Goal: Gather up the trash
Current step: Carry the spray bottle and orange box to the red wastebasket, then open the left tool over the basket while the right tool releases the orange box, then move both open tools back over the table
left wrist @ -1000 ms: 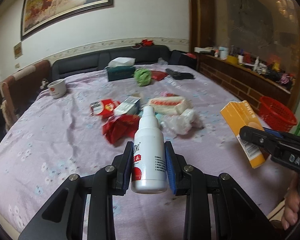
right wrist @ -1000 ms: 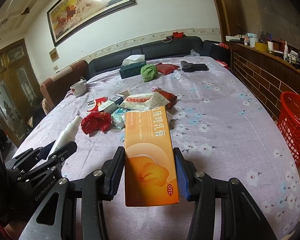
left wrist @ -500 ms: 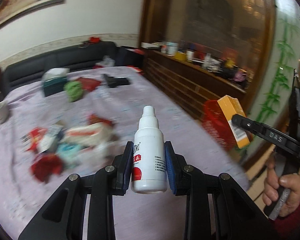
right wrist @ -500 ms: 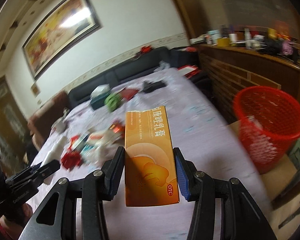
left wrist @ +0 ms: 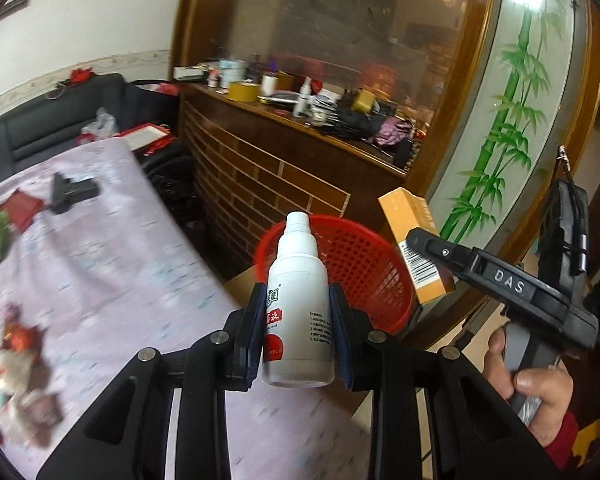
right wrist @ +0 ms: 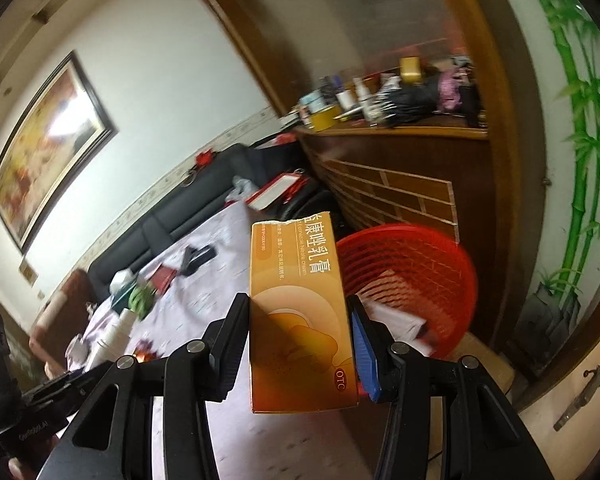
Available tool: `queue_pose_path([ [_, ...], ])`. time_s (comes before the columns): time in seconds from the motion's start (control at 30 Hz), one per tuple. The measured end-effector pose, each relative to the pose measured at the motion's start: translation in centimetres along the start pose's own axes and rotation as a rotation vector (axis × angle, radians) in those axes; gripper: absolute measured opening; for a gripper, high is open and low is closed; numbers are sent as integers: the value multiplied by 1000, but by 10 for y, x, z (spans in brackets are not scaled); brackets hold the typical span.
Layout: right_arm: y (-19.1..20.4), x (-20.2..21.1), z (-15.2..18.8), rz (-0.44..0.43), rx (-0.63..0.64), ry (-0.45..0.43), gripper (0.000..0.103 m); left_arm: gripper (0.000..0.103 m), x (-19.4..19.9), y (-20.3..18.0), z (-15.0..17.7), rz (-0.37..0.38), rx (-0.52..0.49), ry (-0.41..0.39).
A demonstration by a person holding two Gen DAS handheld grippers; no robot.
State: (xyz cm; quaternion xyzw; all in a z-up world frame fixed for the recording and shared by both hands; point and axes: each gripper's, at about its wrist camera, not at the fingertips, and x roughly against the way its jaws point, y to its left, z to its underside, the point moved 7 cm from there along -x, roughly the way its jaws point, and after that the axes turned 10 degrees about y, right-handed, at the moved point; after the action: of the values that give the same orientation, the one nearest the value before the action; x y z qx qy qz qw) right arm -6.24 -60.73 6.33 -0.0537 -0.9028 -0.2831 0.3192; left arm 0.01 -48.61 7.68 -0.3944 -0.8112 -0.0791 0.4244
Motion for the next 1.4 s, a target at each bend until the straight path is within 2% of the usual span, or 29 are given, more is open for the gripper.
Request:
queue_pose_path([
  [0.17,-33,-7,-19,12,-55,0,52,32,-42,-21,-22,30,-19,22],
  [0.23,-44,-11,-25,17,-74,1,52,58,-52,-20,-25,29,-7,25],
  [0.27,-46,-11,-26,18,-76,2,53,60,-53,-18,-25,25,4,18],
  [0.37,-56,-22,-34,28,-74,18,54,60,-51,-11,-23,14,10,16],
  [0.4,-58,-28,-36,23,-66,34,61,60,-47,-7,-21,9,12,13],
  [0.63,-67,-35,-36,-4,-88,49,62,61,-4,27,13,-107,-6,-9],
  [0.8,-35,-41,-24,-59,-52,82,62,62,38,69,50,-160,55,-26],
  [1.0,34,-60,17,-114,82,182,65,62,67,116,88,-205,140,-8],
  [1.13,70,-80,51,-159,109,258,64,62,91,152,117,-232,192,-8],
  [1.3,114,-90,78,-209,151,297,64,62,133,210,155,-299,280,-29],
  [1.4,139,-95,92,-225,177,315,64,62,161,255,179,-366,363,-45],
])
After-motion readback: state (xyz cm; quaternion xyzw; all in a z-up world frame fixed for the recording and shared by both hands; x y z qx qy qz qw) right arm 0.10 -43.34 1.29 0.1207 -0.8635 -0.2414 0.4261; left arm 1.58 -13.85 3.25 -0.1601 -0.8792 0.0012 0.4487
